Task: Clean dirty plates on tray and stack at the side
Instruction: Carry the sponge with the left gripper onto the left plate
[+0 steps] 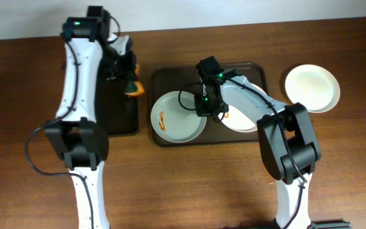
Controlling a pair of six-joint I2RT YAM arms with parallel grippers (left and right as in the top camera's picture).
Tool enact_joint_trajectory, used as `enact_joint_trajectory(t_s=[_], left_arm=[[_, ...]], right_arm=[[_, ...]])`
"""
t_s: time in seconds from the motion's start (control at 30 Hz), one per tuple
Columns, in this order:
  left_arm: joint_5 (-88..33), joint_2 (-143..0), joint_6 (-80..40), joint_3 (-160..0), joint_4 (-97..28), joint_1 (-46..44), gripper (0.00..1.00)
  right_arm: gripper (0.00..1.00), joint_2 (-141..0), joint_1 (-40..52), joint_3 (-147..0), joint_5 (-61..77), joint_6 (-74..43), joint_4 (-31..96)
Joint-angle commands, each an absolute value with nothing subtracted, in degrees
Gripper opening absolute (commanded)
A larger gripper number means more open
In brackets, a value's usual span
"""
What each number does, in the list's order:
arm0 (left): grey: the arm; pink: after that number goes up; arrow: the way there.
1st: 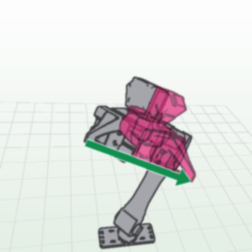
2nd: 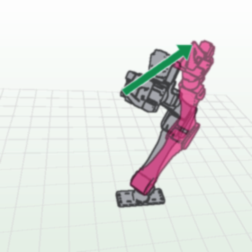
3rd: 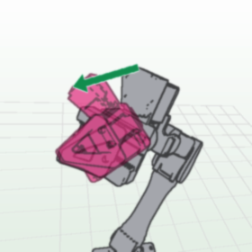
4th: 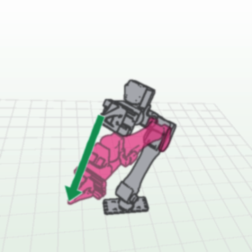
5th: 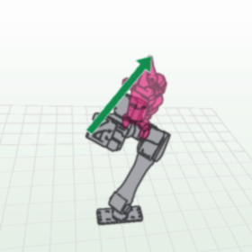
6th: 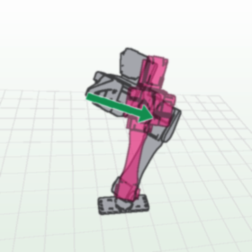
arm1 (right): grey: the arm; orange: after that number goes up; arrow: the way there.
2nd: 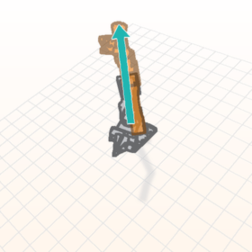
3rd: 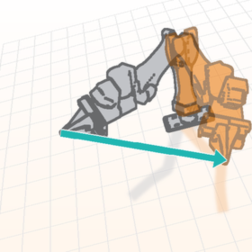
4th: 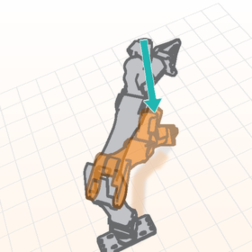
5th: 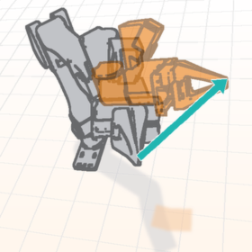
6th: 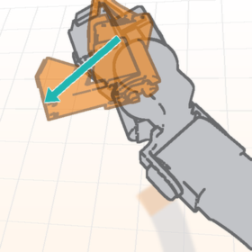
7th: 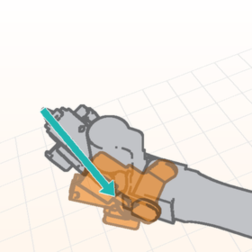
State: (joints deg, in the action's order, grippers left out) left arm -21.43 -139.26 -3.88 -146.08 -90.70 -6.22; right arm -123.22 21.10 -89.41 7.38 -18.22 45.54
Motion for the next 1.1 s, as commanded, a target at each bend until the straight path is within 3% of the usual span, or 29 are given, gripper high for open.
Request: enact_joint_trajectory(t_s=[0.0, 0.13, 0.17, 0.2, 0.23, 0.27, 0.3, 0.4, 0.43, 0.47, 0.5, 0.63, 0.77, 0.83, 0.87, 0.93, 0.97, 1.07], left_arm=[[-20.99, -139.02, -5.23, -139.28, -88.01, -13.69, 0.0], [-21.21, -139.02, -10.7, -123.61, -77.76, -18.92, 0.0], [-21.23, -139.02, -10.7, -121.82, -77.38, -19.16, 0.15], [-21.26, -139.02, -10.68, -121.01, -77.52, -19.38, 0.38], [-21.67, -139.02, -10.68, -121.01, -77.6, -19.4, 0.45], [-21.82, -139.02, -10.66, -121.01, -77.58, -19.46, 0.69], [-21.85, -139.02, -10.66, -121.01, -77.67, -19.44, 0.79], [-19.92, -139.0, -8.23, -125.56, -82.24, -18.94, 0.67], [-12.91, -139.0, -8.25, -128.88, -86.43, -18.31, 0.62], [-11.94, -139.0, -8.1, -128.88, -87.46, -18.22, 0.49], [-11.94, -139.06, -7.53, -127.7, -87.94, -18.28, 0.44], [-12.23, -139.2, -7.18, -120.79, -81.32, -20.78, 0.41], [-12.64, -139.31, -7.22, -120.77, -78.59, -23.66, 0.53], [-12.62, -139.31, -7.2, -120.77, -78.19, -23.97, 0.5], [-12.62, -139.31, -7.22, -120.77, -78.19, -23.97, 0.43], [-12.64, -139.31, -7.22, -120.77, -78.17, -23.97, 0.07], [-13.02, -139.28, -7.22, -120.92, -78.22, -23.97, 0.0], [-23.66, -139.28, -7.22, -123.85, -78.43, -23.33, 0.0]], right_arm=[[0.08, -124.64, 21.37, -89.01, 4.71, -18.52, 45.6], [0.07, -124.64, 21.37, -89.01, 4.71, -18.52, 45.87], [0.07, -124.62, 21.37, -89.01, 4.71, -18.52, 45.8], [0.07, -124.62, 21.37, -89.01, 4.71, -18.52, 45.63], [0.07, -124.62, 21.37, -89.01, 4.71, -18.52, 45.56], [0.07, -124.62, 21.37, -89.01, 4.71, -18.52, 45.6], [0.07, -124.62, 21.37, -89.01, 4.71, -18.52, 45.6], [0.07, -124.64, 21.37, -89.01, 4.71, -18.5, 45.63], [0.07, -124.62, 21.37, -89.01, 4.71, -18.5, 45.6], [0.08, -124.64, 21.37, -89.01, 4.71, -18.5, 45.58], [0.07, -124.62, 21.37, -89.01, 4.71, -18.5, 45.58], [0.07, -124.64, 21.37, -89.01, 4.71, -18.5, 45.84], [0.07, -124.62, 21.37, -89.01, 4.71, -18.5, 45.91], [0.08, -124.62, 21.37, -89.01, 4.71, -18.5, 45.98], [0.08, -124.64, 21.37, -89.01, 4.71, -18.5, 46.02], [0.07, -124.64, 21.37, -89.01, 4.71, -18.5, 46.04], [0.08, -124.64, 21.37, -89.01, 4.71, -18.5, 46.02], [0.07, -124.64, 21.37, -89.01, 4.69, -18.5, 46.02]])
